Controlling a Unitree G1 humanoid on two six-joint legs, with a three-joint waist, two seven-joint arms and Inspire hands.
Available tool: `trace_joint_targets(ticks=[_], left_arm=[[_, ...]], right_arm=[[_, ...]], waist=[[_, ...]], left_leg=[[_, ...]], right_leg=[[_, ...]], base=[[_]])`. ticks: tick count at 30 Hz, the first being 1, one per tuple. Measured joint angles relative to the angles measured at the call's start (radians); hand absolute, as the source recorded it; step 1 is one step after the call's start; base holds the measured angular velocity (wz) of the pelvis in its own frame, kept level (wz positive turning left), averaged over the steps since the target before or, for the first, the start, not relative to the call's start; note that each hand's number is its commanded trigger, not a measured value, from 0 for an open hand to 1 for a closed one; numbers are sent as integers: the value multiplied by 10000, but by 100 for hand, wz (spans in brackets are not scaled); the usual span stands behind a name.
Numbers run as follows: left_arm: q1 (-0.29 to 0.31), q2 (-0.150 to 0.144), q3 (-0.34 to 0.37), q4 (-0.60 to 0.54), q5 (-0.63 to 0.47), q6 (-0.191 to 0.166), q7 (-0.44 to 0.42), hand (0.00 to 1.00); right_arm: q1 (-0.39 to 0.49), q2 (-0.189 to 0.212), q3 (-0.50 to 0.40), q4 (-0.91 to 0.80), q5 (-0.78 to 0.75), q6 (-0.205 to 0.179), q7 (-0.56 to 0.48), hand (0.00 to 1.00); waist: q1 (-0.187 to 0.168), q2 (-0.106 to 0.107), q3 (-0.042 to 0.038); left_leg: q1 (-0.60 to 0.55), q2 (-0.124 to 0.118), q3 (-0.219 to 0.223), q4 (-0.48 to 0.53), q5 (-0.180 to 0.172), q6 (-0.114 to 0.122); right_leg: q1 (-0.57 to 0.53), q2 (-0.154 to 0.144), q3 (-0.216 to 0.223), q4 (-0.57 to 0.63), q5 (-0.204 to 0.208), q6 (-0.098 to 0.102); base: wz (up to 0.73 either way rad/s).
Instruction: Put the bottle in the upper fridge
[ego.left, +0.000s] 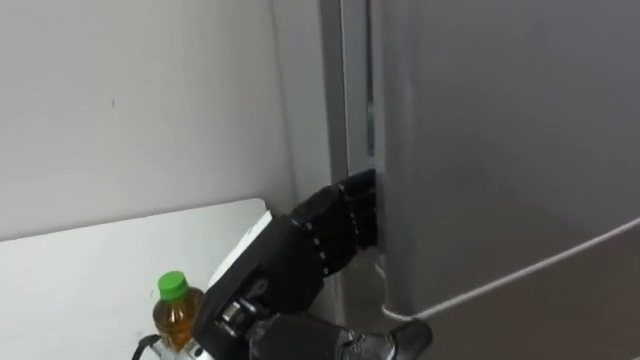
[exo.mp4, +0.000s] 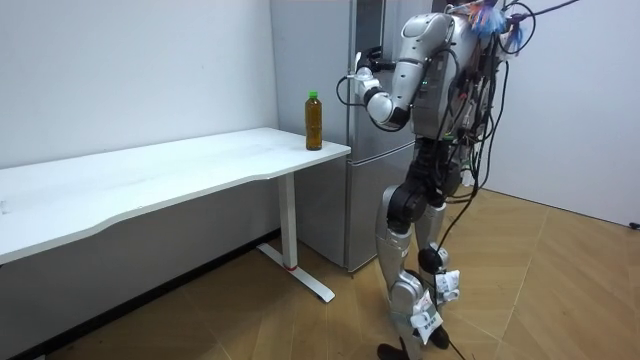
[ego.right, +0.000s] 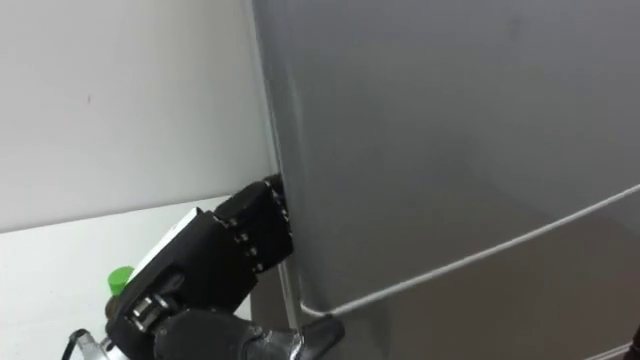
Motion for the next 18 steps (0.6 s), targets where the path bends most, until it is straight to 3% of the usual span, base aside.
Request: trace_joint_targets(ticks=[18], left_arm=[[50,6,-184,180,-340,11,244,100]], right_arm=[[-32,-2,284,-21,30,-50,-263,0]], waist=[[4,21,-24]], left_leg=[[-24,-4,4,81,0,1]], right_leg=[[14,-8,-1,28,5,-2]], base=[[0]])
